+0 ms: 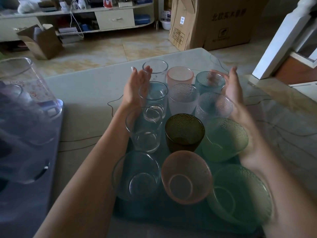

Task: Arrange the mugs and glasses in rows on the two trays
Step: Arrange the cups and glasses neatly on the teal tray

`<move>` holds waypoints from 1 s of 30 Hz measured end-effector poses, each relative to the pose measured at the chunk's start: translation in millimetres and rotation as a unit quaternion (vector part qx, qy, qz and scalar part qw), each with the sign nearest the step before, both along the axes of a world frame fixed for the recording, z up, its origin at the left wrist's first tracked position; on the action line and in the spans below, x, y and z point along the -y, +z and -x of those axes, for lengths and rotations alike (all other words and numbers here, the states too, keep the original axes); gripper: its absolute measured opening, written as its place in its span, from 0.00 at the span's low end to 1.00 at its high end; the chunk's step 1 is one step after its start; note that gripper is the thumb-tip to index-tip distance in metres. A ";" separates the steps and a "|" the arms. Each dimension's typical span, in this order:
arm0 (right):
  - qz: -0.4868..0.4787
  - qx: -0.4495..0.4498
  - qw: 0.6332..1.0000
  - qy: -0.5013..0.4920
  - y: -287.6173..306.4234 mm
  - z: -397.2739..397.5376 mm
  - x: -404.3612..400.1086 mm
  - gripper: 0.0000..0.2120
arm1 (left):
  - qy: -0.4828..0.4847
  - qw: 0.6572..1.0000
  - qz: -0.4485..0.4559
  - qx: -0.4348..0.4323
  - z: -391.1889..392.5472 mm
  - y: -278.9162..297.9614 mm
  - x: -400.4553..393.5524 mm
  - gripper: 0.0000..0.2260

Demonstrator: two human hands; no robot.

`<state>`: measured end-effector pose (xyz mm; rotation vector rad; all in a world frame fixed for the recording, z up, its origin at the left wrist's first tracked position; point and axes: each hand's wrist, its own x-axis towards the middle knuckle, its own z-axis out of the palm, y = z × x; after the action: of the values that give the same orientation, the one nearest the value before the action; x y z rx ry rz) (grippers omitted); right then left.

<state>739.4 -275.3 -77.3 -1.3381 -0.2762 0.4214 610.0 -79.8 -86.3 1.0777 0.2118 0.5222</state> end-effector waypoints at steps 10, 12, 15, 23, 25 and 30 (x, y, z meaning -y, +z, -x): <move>0.052 0.037 0.998 0.017 3.8 -16.7 1.5 0.30 | 0.032 0.996 -0.050 -0.065 -0.7 -5.4 -26.6 0.30; 0.049 0.035 0.997 0.048 9.8 -30.1 0.1 0.31 | 0.017 0.996 -0.053 -0.076 -4.5 -4.3 -37.9 0.34; 0.061 0.038 0.990 0.122 12.5 -48.7 -4.6 0.35 | -0.048 0.995 -0.032 -0.083 -18.2 -2.8 -45.8 0.38; 0.020 -0.017 0.960 0.278 6.4 -58.5 -21.7 0.38 | -0.184 0.974 -0.028 -0.126 -47.9 -0.4 -38.6 0.41; 0.000 -0.029 0.954 0.299 4.6 -59.1 -21.7 0.38 | -0.225 0.969 -0.024 -0.103 -49.8 -2.1 -39.7 0.41; -0.021 -0.052 0.939 0.340 2.0 -60.2 -18.4 0.39 | -0.245 0.963 -0.042 -0.110 -48.5 -7.7 -42.5 0.41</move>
<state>799.6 -256.9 -75.3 -1.1469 -0.6609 1.0565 658.5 -37.3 -94.0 1.2203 0.1104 -0.0341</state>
